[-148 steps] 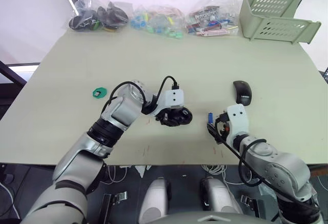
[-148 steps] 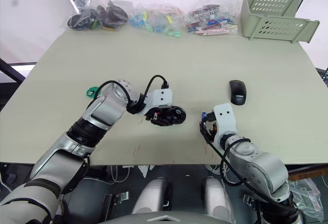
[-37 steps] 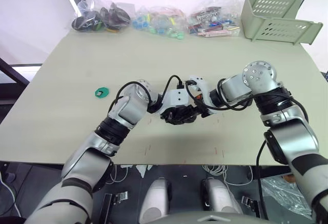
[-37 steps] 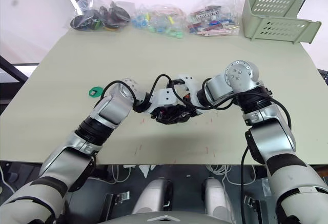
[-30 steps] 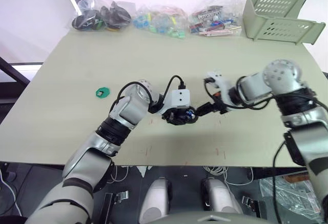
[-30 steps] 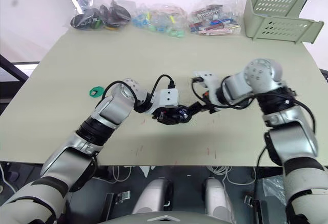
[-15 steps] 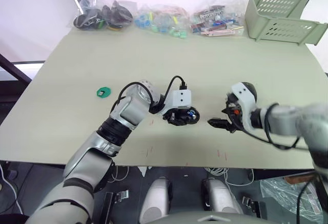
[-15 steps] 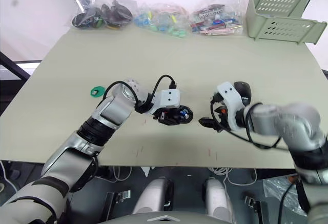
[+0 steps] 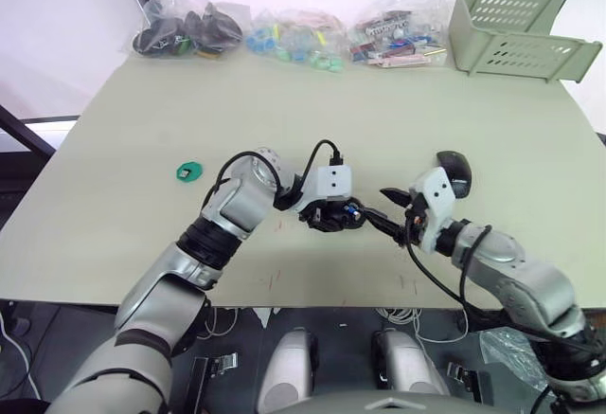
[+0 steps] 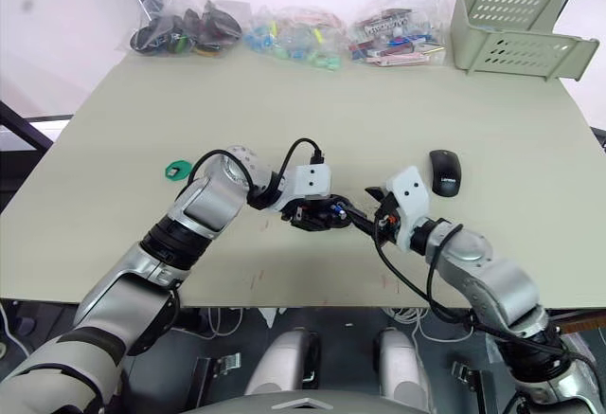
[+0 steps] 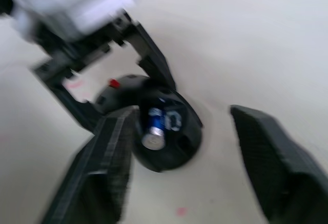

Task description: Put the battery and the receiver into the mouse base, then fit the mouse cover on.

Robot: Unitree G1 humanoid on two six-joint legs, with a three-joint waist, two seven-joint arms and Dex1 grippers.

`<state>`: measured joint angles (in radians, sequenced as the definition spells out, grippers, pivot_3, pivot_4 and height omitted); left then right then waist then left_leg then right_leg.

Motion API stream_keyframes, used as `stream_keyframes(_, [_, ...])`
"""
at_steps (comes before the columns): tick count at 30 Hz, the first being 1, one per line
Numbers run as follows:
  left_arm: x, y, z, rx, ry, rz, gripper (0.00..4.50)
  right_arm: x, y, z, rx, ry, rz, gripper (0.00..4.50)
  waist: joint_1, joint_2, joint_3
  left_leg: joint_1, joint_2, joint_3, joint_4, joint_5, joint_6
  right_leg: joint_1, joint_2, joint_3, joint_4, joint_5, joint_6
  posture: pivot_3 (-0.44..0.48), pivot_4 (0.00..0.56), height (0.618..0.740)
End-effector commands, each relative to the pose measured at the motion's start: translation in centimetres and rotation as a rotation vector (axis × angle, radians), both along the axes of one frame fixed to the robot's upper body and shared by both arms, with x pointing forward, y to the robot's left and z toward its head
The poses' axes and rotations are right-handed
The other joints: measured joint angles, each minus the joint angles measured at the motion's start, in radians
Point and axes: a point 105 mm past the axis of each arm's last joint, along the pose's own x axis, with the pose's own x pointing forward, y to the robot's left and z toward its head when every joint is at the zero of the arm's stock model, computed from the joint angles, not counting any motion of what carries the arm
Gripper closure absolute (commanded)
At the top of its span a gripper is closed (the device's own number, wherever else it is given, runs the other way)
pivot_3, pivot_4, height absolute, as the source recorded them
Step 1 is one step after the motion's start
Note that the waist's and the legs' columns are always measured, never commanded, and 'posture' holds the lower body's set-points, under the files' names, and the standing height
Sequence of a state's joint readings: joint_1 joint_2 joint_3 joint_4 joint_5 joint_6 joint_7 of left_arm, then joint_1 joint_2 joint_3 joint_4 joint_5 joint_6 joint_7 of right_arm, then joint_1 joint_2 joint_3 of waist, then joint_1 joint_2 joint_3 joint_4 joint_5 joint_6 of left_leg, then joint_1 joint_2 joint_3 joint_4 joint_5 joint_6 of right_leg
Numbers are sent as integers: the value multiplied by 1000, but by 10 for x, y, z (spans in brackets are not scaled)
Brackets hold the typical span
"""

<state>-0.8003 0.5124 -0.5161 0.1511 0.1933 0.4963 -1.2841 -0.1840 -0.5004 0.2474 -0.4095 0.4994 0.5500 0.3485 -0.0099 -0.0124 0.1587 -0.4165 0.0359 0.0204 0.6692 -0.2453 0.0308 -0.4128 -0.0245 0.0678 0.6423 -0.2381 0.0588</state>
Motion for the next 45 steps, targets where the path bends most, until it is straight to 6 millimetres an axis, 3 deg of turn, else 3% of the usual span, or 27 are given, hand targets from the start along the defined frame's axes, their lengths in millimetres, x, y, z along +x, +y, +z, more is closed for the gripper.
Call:
stream_keyframes(1, [-3, 8, -23, 60, 57, 35, 1595, -3, 18, 3, 44, -107, 62, 3307, -2, 0, 0, 0, 0, 0, 0, 0, 0, 0, 0, 0, 0, 0, 0, 0, 150, 740])
stream_keyframes(4, [-3, 9, -24, 63, 55, 37, 1595, -2, 22, 0, 81, -129, 58, 4358, -1, 0, 0, 2, 0, 0, 0, 0, 0, 0, 2, 0, 1, 0, 0, 0, 150, 740])
stream_keyframes(5, [-3, 9, -24, 63, 56, 37, 1595, -2, 23, -3, 77, -138, 60, 4440, -1, 0, 0, 2, 1, -1, 0, 0, 0, 0, 3, 0, 1, 0, 0, 0, 150, 740])
stream_keyframes(20, [-3, 12, -23, 69, 53, 44, 1595, 1, 34, -19, 96, -151, 69, 4440, -2, 0, 0, 2, 1, 0, 1, 0, 0, 0, 3, 1, 3, 0, 0, 0, 150, 740])
stream_keyframes(27, [-3, 10, -23, 66, 56, 46, 1595, -1, 39, -54, 27, -73, 69, 4440, -5, -1, -5, 4, 1, 0, 1, 0, 0, 1, 5, 2, 4, 0, 0, 0, 150, 740])
stream_keyframes(31, [-3, 10, -24, 64, 58, 50, 1595, -2, 40, -88, -34, 35, 64, 4440, -7, -2, -11, 6, 2, 0, 1, 0, 0, 1, 6, 3, 7, 0, -1, 0, 150, 740])
stream_keyframes(38, [-3, 8, -25, 60, 60, 52, 1595, -5, 43, -116, -22, 201, 68, 4440, -18, -4, -21, 22, 3, 1, -2, 0, 0, 11, 6, 5, 11, -2, -4, 0, 150, 740])
stream_keyframes(42, [-3, 8, -26, 57, 60, 59, 1595, 4, 32, -66, 76, 54, 93, 4440, -20, -2, -26, 21, 3, 0, -3, 0, 0, 11, 6, 5, 11, -3, -5, 0, 150, 740])
stream_keyframes(45, [-2, 8, -27, 57, 62, 64, 1595, 1, 7, -15, 70, -83, 142, 4440, -12, -1, -24, 18, 2, 0, -2, 0, 0, 10, 5, 5, 10, -3, -5, 0, 150, 740])
